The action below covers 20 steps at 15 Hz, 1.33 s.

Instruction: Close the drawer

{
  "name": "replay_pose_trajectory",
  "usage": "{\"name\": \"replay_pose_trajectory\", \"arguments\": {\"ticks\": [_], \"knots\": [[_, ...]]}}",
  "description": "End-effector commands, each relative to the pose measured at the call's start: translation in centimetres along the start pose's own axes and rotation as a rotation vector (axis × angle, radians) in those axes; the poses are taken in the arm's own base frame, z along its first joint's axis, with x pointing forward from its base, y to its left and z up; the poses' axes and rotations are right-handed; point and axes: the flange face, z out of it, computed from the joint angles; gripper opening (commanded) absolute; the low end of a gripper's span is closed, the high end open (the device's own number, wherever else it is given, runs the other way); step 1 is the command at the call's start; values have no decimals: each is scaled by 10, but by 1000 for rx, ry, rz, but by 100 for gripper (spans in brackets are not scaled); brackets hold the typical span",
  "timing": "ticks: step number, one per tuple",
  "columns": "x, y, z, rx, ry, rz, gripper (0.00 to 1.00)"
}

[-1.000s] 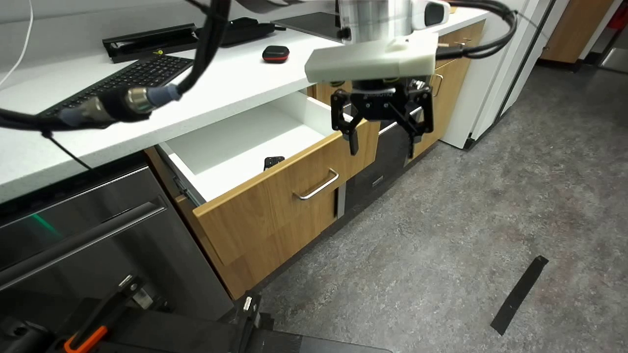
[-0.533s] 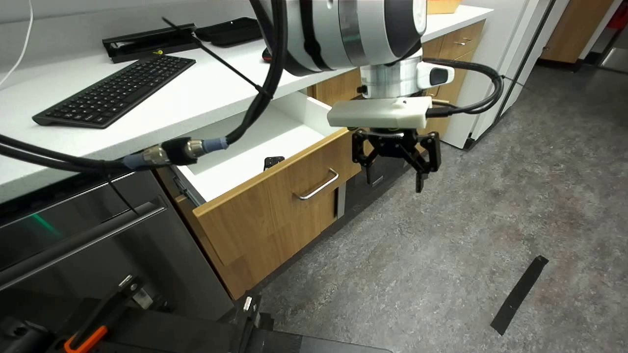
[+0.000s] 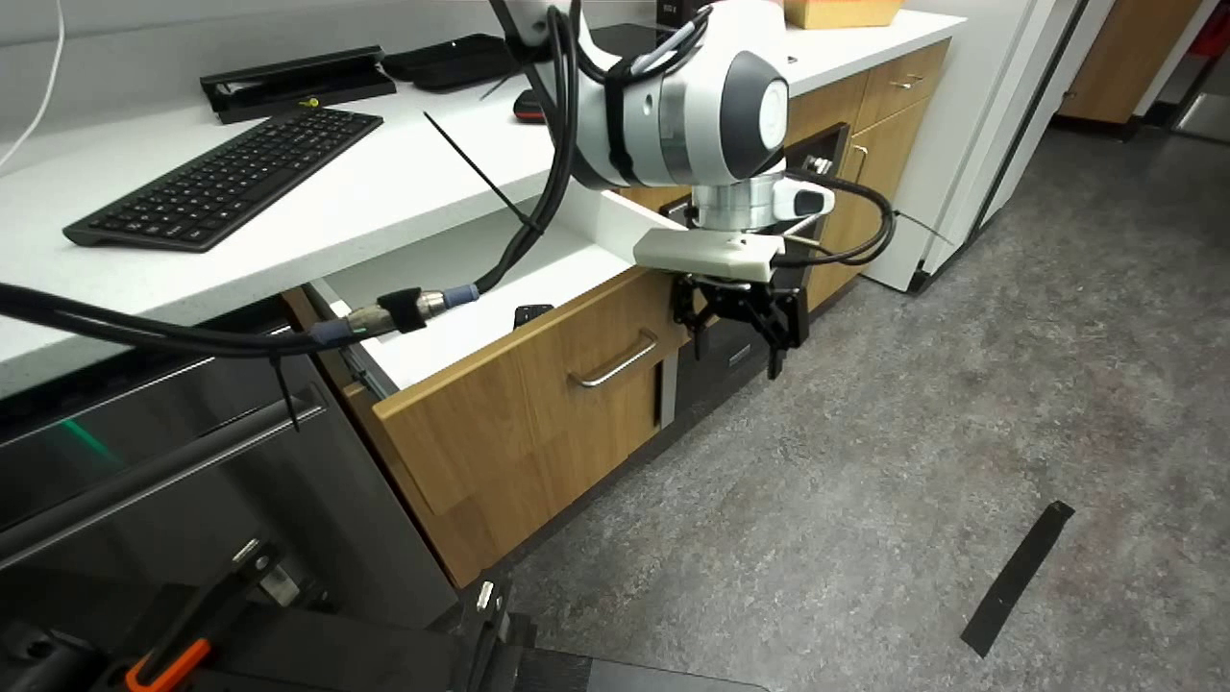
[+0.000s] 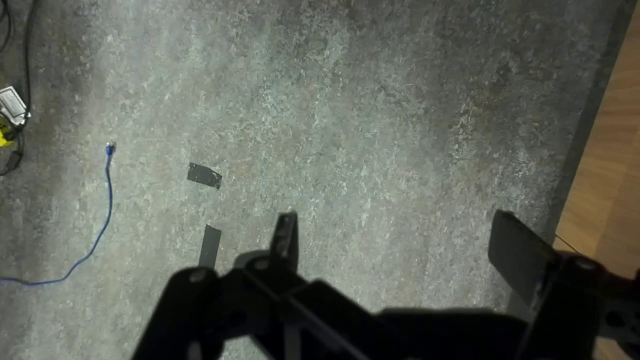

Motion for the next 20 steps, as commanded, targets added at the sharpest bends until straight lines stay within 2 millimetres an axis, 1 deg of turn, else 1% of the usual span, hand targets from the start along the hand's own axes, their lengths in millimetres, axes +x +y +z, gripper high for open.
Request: {"name": "replay_pose_trajectory", "arguments": {"ticks": [1, 3, 5, 9, 12, 15, 16, 18, 19, 20], "knots": [[21, -39, 1, 32, -49, -40, 100], [26, -62, -2, 33, -64, -72, 100], [29, -87, -10, 46, -77, -106, 100], [35, -146, -35, 92, -88, -173, 100], [37, -196, -50, 107, -54, -233, 100], [37, -231, -65, 109, -7, -280, 100], [37, -240, -69, 109, 5, -292, 100], [35, -233, -70, 101, -13, -315, 100], [32, -212, -59, 71, -13, -290, 100], [33, -212, -59, 71, -12, -297, 100]]}}
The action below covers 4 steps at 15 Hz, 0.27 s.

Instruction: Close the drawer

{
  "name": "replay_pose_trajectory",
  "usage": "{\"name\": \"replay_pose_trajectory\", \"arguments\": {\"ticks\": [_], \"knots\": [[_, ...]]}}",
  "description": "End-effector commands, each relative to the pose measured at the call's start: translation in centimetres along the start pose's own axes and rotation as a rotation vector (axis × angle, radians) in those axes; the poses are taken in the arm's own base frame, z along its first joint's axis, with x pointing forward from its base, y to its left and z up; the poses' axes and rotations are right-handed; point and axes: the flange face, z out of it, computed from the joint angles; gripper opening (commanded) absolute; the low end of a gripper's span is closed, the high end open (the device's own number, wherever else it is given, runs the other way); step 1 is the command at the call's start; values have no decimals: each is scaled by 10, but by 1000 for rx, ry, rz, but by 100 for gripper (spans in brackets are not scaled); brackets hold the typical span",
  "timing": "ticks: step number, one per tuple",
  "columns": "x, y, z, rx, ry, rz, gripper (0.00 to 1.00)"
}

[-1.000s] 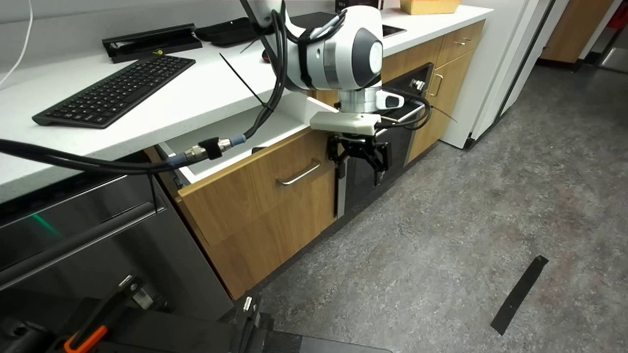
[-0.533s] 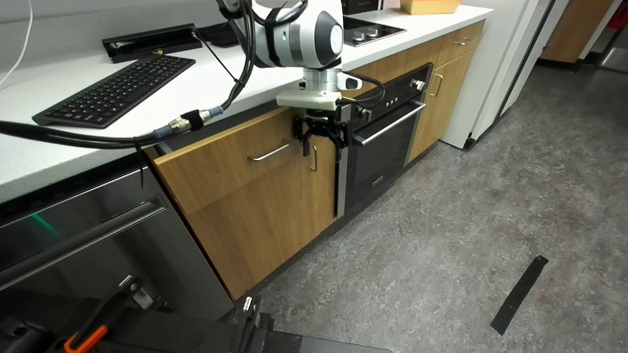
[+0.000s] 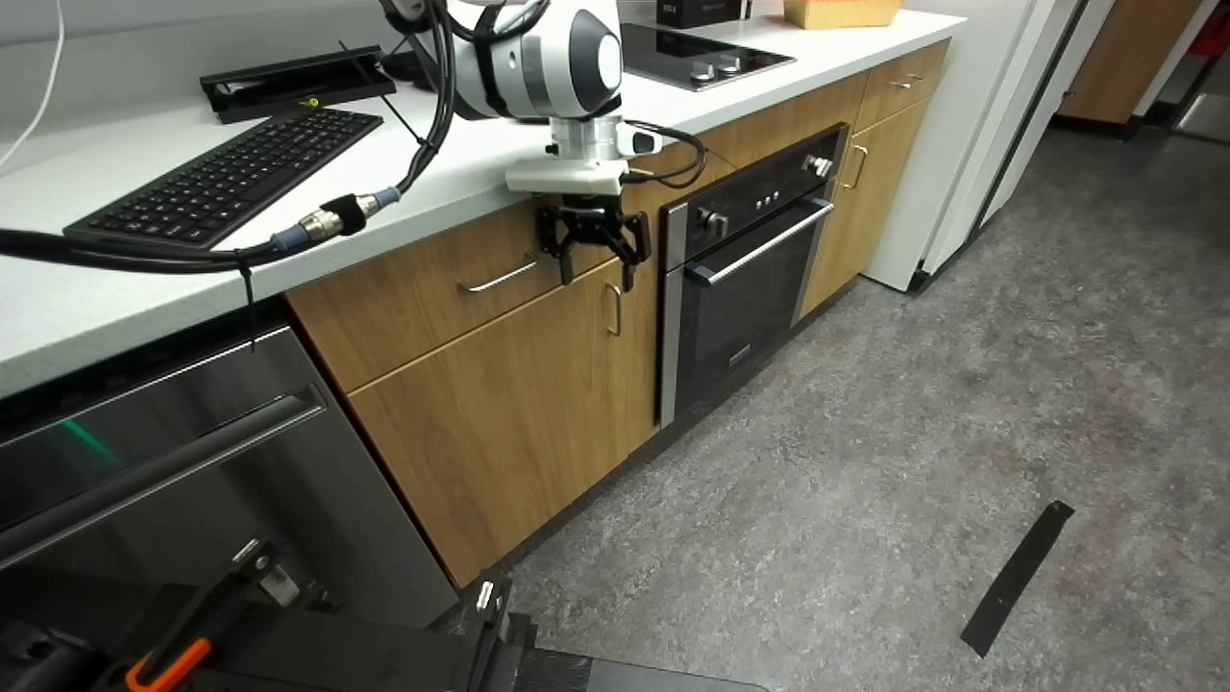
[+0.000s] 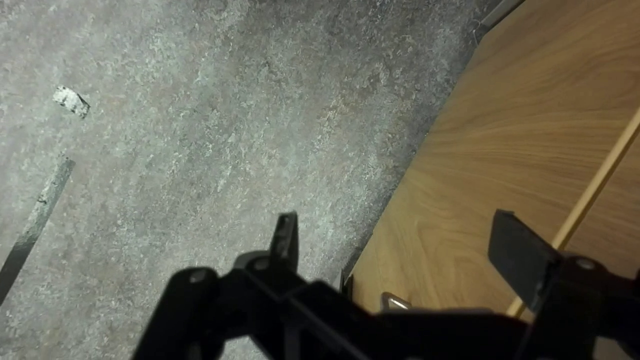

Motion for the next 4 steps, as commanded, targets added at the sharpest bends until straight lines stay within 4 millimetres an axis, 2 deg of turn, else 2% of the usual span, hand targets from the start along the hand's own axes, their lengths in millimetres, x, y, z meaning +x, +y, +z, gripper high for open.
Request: {"name": "replay_pose_trajectory", "arguments": {"ticks": [1, 4], "knots": [[1, 0, 0, 0, -1, -3, 100], [1, 0, 0, 0, -1, -5, 100]]}}
